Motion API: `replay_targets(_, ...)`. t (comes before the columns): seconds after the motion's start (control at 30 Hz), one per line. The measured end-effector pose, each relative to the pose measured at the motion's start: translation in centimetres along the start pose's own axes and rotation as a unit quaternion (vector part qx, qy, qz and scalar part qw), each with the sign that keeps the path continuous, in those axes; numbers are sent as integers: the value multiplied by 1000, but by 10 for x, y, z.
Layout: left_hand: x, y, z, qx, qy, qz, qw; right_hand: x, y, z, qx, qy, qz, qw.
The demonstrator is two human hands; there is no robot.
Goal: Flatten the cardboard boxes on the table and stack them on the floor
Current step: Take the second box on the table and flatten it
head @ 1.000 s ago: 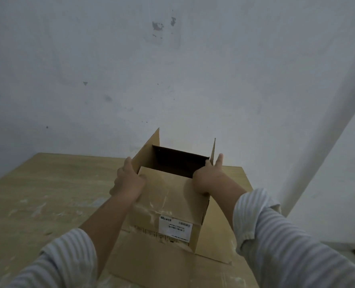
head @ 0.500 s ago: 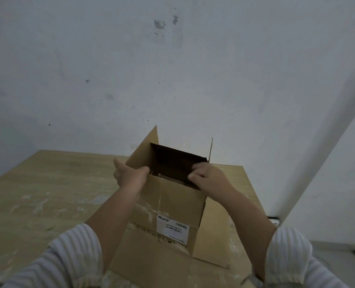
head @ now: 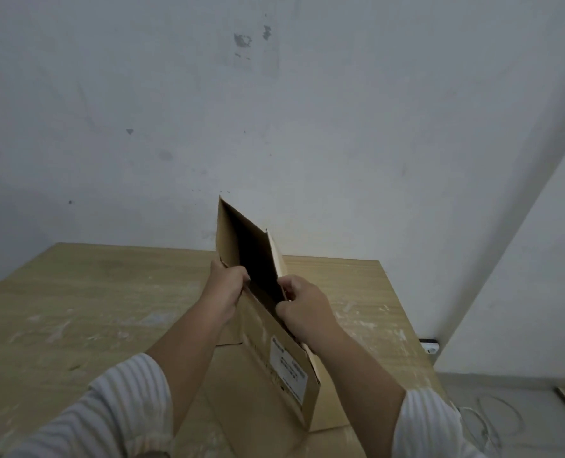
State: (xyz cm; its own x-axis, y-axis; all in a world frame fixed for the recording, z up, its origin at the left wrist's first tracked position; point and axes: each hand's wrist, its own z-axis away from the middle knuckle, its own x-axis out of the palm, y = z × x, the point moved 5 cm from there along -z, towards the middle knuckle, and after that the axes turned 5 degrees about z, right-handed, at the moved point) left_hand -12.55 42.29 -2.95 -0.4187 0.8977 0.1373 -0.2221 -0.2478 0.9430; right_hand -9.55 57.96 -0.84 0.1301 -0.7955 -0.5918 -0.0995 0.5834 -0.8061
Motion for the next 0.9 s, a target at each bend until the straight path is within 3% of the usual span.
replay_targets(0.17, 15, 3, 18, -36, -42, -29, 998, -2, 4, 8, 13, 11, -103, 995)
replay_targets(0.37, 36, 4, 26, -48, -67, -123, 989, -4, 19, 11, 71, -27, -284, 956)
replay_targets(0.63, 39, 9, 35, -66, -40, -220, 972, 22, 28, 10, 89, -96, -231, 964)
replay_targets(0.9, 36, 25, 33, 38, -31, -226, 973, 34, 34, 2, 79, -68, -174, 979)
